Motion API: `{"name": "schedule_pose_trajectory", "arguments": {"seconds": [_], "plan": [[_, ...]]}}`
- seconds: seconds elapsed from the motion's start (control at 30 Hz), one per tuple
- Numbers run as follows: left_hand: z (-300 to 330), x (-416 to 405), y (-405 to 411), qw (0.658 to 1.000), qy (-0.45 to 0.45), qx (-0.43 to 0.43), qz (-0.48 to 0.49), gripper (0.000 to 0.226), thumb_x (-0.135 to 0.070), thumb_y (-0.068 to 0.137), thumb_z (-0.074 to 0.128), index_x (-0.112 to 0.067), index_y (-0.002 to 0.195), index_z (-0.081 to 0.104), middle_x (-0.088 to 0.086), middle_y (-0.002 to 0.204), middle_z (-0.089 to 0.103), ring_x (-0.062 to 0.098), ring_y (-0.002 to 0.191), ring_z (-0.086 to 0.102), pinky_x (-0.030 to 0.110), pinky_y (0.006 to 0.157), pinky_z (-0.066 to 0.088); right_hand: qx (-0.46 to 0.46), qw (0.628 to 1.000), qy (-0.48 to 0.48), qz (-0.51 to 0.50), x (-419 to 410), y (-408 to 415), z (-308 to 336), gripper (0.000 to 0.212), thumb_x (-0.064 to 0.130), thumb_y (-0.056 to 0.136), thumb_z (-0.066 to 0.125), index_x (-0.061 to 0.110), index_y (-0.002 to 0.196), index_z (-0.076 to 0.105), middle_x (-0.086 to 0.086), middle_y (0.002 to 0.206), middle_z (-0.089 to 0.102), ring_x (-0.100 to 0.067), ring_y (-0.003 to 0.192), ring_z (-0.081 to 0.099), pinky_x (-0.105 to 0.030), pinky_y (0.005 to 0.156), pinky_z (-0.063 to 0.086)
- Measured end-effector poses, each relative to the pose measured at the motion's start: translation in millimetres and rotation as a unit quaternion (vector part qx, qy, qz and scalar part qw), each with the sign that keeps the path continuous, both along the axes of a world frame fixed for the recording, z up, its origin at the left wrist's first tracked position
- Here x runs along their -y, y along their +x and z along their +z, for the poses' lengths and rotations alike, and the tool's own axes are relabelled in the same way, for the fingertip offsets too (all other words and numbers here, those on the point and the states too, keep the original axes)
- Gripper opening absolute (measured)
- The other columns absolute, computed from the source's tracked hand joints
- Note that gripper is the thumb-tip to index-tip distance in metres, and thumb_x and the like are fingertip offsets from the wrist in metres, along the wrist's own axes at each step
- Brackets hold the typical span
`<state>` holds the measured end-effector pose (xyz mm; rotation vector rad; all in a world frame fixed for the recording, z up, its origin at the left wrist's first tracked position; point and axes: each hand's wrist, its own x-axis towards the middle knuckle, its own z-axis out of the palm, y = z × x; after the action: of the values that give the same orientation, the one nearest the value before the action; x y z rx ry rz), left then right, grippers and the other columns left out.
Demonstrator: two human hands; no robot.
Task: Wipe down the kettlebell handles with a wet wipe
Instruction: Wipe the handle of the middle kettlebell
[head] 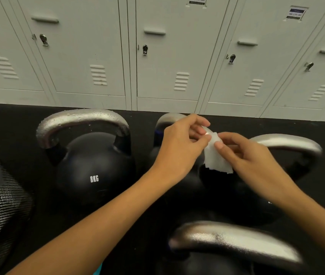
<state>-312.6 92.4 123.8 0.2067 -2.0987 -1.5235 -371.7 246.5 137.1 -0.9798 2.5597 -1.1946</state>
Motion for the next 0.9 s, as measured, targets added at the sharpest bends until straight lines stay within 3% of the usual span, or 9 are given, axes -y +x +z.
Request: {"name": "schedule_pose_trajectory", "arguments": {"seconds": [0.1,0.2,0.23,0.33,0.47,0.53,0.63,0.77,0.9], "plan": [[-1.7,5.8,2.1,0.998,0.015,-0.035,0.041,0.018,-0.013,0.086,0.07,-0.016,0.103,0.066,-0.009,0.085,0.061,0.002,0.08,0.061,0.015,0.072,0.052,0.056,0.998,0.014,-0.002,1.8,-3.4,-5.5,0.019,0.041,0.101,0.044,0.037,0.105,0.062,0.02,0.095,0.07,0.006,0.093,0.063,-0.012,0.079,0.045],[-10.3,17.6,3.8,0.991,0.079,-0.035,0.105,0.01,-0.014,0.091,0.062,-0.022,0.098,0.064,-0.009,0.084,0.061,0.001,0.076,0.058,0.024,0.072,0.054,0.105,0.993,0.043,-0.034,14.8,-15.3,-3.9,0.048,0.045,0.103,0.035,0.008,0.097,0.064,-0.009,0.089,0.067,-0.024,0.087,0.062,-0.031,0.08,0.044],[-15.6,21.5,5.1,0.988,0.088,-0.027,0.122,0.012,-0.012,0.091,0.06,-0.023,0.096,0.063,-0.009,0.083,0.06,0.0,0.075,0.056,0.023,0.071,0.053,0.117,0.991,0.047,-0.043,22.5,-18.8,-0.2,0.053,0.046,0.104,0.035,0.002,0.096,0.064,-0.013,0.085,0.066,-0.026,0.081,0.061,-0.033,0.077,0.043],[-34.7,30.4,11.7,0.985,0.106,0.03,0.13,0.016,-0.007,0.091,0.056,-0.021,0.097,0.061,-0.006,0.082,0.058,-0.002,0.069,0.052,0.016,0.067,0.045,0.121,0.989,0.076,-0.033,51.3,-29.9,16.7,0.046,0.043,0.103,0.041,0.011,0.081,0.067,-0.005,0.071,0.066,-0.017,0.065,0.058,-0.031,0.067,0.042],[-55.5,37.8,22.0,0.982,0.118,0.1,0.113,0.017,-0.005,0.091,0.055,-0.018,0.097,0.063,-0.002,0.08,0.058,-0.005,0.062,0.051,0.008,0.061,0.041,0.249,0.961,0.122,0.023,93.9,-50.4,41.6,0.033,0.028,0.103,0.046,0.01,0.081,0.063,-0.003,0.063,0.063,-0.013,0.053,0.059,-0.021,0.05,0.047],[-58.2,40.3,26.5,0.982,0.108,0.115,0.102,0.017,-0.005,0.091,0.055,-0.018,0.097,0.064,-0.002,0.08,0.058,-0.005,0.062,0.051,0.006,0.061,0.041,0.268,0.948,0.165,0.039,114.3,-54.5,49.7,0.029,0.026,0.104,0.045,0.012,0.083,0.061,-0.002,0.064,0.064,-0.011,0.051,0.059,-0.018,0.048,0.049],[-57.9,41.8,32.9,0.985,0.074,0.125,0.093,0.016,-0.005,0.091,0.054,-0.015,0.098,0.064,0.005,0.084,0.061,-0.002,0.065,0.05,0.006,0.063,0.041,0.191,0.95,0.24,0.064,143.1,-56.5,51.2,0.025,0.026,0.104,0.045,0.01,0.09,0.059,-0.01,0.085,0.065,-0.019,0.07,0.06,-0.027,0.062,0.051],[-63.7,41.9,40.9,0.986,0.007,0.142,0.088,0.017,-0.006,0.09,0.056,-0.021,0.096,0.061,0.001,0.092,0.058,0.003,0.081,0.05,0.009,0.07,0.038,-0.035,0.928,0.342,0.141,158.4,-47.8,52.2,0.034,0.025,0.101,0.047,-0.001,0.109,0.068,-0.018,0.115,0.068,-0.03,0.1,0.063,-0.043,0.096,0.047],[-72.6,38.4,48.4,0.971,-0.101,0.198,0.086,0.024,-0.026,0.093,0.058,-0.024,0.117,0.053,-0.008,0.116,0.043,0.01,0.114,0.033,0.019,0.093,0.028,-0.059,0.91,0.357,0.202,158.4,-45.6,57.1,0.033,0.026,0.099,0.055,0.011,0.126,0.067,-0.003,0.131,0.063,-0.023,0.116,0.057,-0.038,0.107,0.039]]}}
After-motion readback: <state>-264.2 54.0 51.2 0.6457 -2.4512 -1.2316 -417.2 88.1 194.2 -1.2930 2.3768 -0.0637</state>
